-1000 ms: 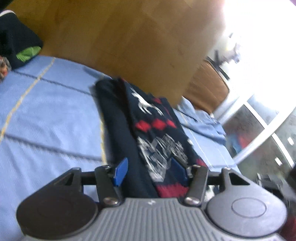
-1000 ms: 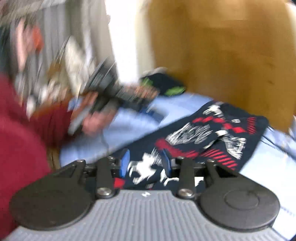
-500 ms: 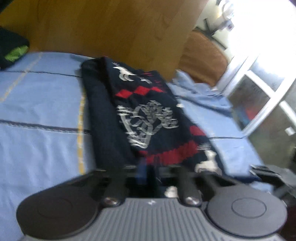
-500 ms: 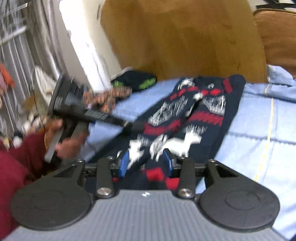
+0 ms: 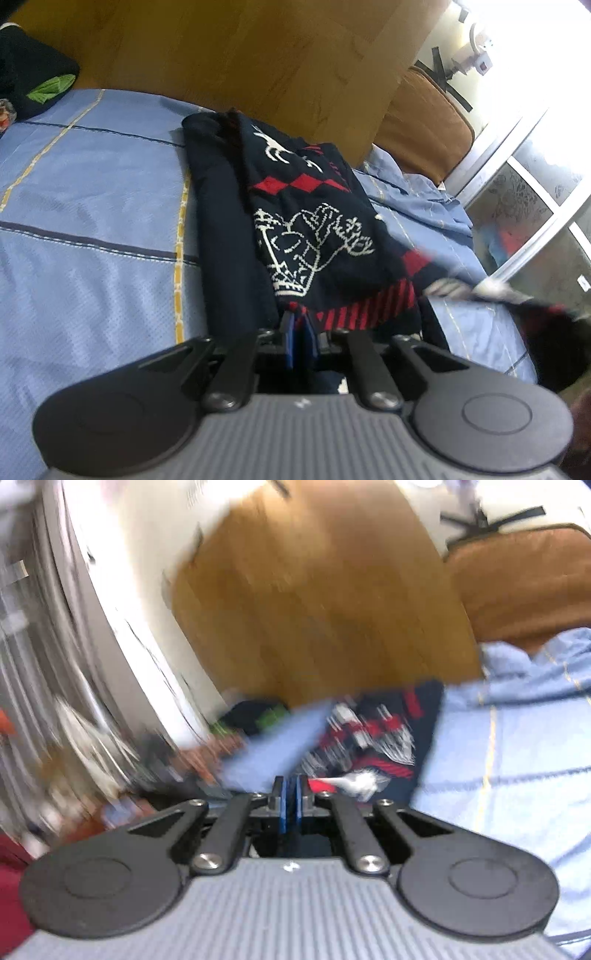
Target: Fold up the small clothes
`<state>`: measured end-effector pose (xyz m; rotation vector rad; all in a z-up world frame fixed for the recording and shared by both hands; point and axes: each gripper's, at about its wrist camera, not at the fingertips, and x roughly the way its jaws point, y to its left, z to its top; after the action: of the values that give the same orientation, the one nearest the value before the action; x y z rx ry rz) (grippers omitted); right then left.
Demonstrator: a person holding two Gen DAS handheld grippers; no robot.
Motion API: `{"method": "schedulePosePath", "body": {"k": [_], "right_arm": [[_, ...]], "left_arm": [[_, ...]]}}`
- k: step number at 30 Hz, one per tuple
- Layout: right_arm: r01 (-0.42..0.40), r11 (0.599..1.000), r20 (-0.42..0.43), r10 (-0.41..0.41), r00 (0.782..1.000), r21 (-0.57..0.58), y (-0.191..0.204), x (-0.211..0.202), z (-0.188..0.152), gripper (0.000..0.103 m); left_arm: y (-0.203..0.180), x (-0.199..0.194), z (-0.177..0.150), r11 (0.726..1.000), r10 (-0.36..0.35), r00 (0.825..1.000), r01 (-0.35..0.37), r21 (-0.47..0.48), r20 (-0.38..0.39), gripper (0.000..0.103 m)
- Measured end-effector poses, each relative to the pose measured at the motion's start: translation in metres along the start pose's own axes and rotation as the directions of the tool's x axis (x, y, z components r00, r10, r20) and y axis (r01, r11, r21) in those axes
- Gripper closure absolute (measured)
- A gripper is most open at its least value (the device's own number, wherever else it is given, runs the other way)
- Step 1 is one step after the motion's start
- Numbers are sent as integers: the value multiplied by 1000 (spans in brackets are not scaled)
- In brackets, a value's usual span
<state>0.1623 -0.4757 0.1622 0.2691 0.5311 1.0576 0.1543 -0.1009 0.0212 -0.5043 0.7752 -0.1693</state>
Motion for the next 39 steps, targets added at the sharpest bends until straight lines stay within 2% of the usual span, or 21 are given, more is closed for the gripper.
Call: {"method": "schedulePosePath", "body": {"k": [2, 5, 7, 9, 10, 12, 13, 16, 19, 21, 24, 26, 29, 31, 33, 34, 36, 37, 39], "right_arm": [[-83, 996, -25, 83, 996, -12, 14, -3, 2, 95], [-174, 984, -164, 168, 972, -26, 33, 25, -18, 94], [-148, 988, -302, 125, 945, -53, 39, 59, -46, 90], [-71, 991, -424, 15, 905, -117, 37, 90, -72, 86], [-67, 989, -432, 3, 902, -132, 35, 94, -77, 86], [-86, 990, -398, 36, 917, -108, 32, 87, -67, 70], [-88, 990, -360, 43, 932, -111, 31, 79, -59, 67], [-59, 990, -233, 28, 972, -128, 26, 62, -31, 66], [34, 991, -127, -51, 991, -131, 15, 65, -13, 65], [107, 986, -91, -119, 989, -124, 5, 77, -2, 65], [201, 975, -84, -209, 974, -97, -18, 103, 16, 64], [226, 973, -93, -230, 969, -50, -32, 116, 25, 63], [254, 967, -96, -251, 963, 14, -62, 133, 26, 63], [268, 962, -95, -262, 960, 51, -74, 145, 26, 63], [287, 953, -100, -278, 955, 91, -85, 154, 26, 65], [291, 951, -106, -280, 954, 102, -84, 154, 27, 65], [277, 955, -115, -265, 957, 103, -83, 162, 30, 65], [273, 958, -115, -263, 958, 83, -78, 164, 32, 65], [262, 965, -122, -258, 958, 11, -66, 176, 35, 65]], "left_arm": [[0, -6, 1, 1000, -4, 1000, 4, -2, 15, 94], [0, -19, 4, 1000, -10, 998, 10, 0, 63, 93], [-2, -26, 6, 1000, -12, 996, 12, -2, 84, 91], [-5, -30, 9, 1000, -9, 996, 9, -1, 91, 89], [-8, -31, 10, 1000, -11, 996, 11, 4, 91, 89], [-14, -30, 14, 999, -25, 996, 23, 23, 87, 87], [-19, -29, 15, 999, -33, 996, 31, 31, 85, 87], [-32, -19, 19, 995, -91, 994, 87, 55, 62, 87], [-42, -4, 19, 990, -129, 991, 127, 65, 32, 86], [-47, 5, 18, 990, -123, 992, 121, 65, 18, 85], [-50, 11, 27, 994, -90, 996, 88, 63, 29, 77], [-59, 17, 38, 994, -57, 997, 52, 98, 51, 62], [-78, 41, 51, 982, -17, 999, 9, 188, 44, 52], [-89, 61, 54, 969, 22, 999, -30, 244, 35, 53], [-94, 77, 56, 947, 119, 990, -137, 289, 79, 84], [-86, 81, 59, 953, 133, 987, -152, 261, 89, 88], [-56, 72, 65, 994, 43, 995, -52, 98, 95, 89], [-39, 61, 64, 1000, 3, 992, -5, 18, 128, 89], [-16, 43, 59, 997, -8, 980, 23, -73, 198, 89]]}}
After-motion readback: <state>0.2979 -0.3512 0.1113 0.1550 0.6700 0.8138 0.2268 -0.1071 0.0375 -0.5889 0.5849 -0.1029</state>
